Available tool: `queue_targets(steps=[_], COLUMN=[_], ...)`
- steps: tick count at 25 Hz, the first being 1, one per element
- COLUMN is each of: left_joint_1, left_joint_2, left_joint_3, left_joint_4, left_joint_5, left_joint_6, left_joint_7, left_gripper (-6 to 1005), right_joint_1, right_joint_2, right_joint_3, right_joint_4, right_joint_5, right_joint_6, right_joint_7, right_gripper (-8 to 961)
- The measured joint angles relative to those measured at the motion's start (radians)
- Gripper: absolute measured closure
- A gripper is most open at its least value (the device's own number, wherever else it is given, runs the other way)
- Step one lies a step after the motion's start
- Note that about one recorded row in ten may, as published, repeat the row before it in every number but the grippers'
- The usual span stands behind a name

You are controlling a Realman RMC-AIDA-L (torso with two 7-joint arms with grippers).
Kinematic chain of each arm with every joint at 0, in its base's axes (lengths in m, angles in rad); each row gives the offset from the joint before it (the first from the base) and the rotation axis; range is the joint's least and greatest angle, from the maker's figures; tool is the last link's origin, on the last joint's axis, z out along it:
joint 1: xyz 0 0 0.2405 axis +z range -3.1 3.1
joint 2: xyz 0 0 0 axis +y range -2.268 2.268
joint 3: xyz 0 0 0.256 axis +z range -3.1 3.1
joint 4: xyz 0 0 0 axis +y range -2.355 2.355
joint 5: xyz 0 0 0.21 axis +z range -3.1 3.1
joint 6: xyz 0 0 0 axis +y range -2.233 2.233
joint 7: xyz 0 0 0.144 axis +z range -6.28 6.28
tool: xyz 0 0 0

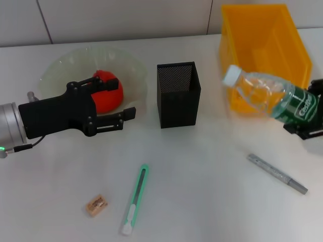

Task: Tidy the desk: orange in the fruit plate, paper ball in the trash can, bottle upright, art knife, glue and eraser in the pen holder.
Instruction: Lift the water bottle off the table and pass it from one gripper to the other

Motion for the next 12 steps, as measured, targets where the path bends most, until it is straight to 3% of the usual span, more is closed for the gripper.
queue_targets(steps=[5,12], left_joint_1=[0.005,0.008], left_joint_2=[0.000,-0.001], left_joint_3=[0.003,0.002], left_joint_4=[-0.003,-0.016], left_joint_5=[-0.022,-0.048], left_joint_6=[0.003,0.004], left_joint_7=[0.004,0.006], left_gripper=[208,209], right_joint_1=[-0.022,-0.027], right_joint_2=[-0.005,-0.005], right_joint_3=[0.108,0.205], right_joint_4=[0.077,0.310], right_joint_5=[0.188,0.395], right_joint_6=[0.020,0.023], right_joint_7=[-0.085,-0.249], right_gripper=[187,186])
